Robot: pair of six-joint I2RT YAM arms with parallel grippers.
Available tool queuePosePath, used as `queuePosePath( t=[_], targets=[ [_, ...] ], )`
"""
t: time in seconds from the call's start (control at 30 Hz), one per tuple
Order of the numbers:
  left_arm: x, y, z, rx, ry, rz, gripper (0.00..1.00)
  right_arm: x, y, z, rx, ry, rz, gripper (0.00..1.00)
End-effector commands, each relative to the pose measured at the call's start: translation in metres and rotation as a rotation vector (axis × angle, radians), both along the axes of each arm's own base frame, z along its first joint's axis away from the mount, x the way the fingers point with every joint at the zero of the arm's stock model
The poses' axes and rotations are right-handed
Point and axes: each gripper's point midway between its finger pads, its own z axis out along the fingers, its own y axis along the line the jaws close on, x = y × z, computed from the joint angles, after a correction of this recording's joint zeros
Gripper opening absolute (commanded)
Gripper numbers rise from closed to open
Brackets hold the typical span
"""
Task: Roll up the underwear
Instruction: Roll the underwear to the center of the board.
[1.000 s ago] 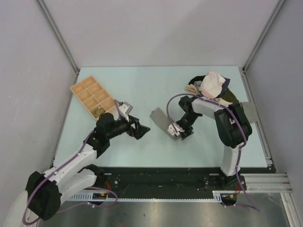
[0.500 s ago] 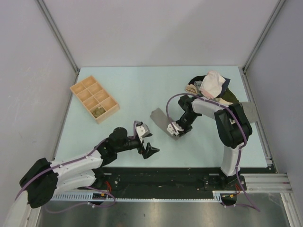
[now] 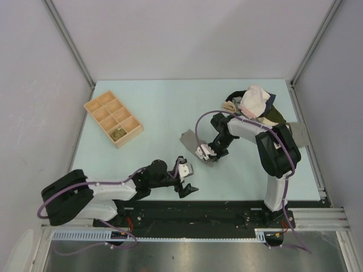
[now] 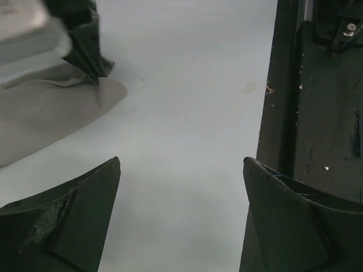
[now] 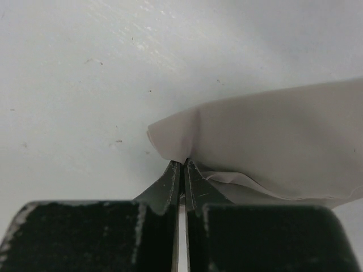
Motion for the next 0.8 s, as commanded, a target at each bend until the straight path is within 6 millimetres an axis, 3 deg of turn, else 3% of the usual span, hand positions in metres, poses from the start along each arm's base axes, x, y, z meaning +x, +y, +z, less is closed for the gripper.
queuePosePath(
  t=[0.0, 0.03, 0.2, 0.33, 0.57, 0.77],
  targets=[
    [0.008, -0.034, 0.023, -0.078, -0.112, -0.038, 0.89, -0.042, -0.013, -0.008, -0.117, 0.220, -0.065, 0.02],
    [0.005, -0.039, 0.014, -0.056, -0.100, -0.052, 0.88, -0.048, -0.013, -0.005, -0.121, 0.251, -0.071, 0.01],
    [0.008, -0.057, 0.009, -0.070, -0.110, -0.040, 0.82, -0.070, -0.005, 0.011, -0.132, 0.404, -0.128, 0.00],
    [0.007, -0.062, 0.003, -0.073, -0.102, -0.031, 0.79, -0.064, 0.009, 0.022, -0.135, 0.481, -0.209, 0.00],
    [0.004, -0.068, -0.010, -0.036, -0.106, -0.030, 0.74, -0.058, 0.024, 0.022, -0.169, 0.613, -0.325, 0.00],
    [0.022, -0.069, -0.021, 0.020, -0.111, 0.066, 0.60, -0.058, 0.023, 0.019, -0.186, 0.637, -0.337, 0.00]
  ],
)
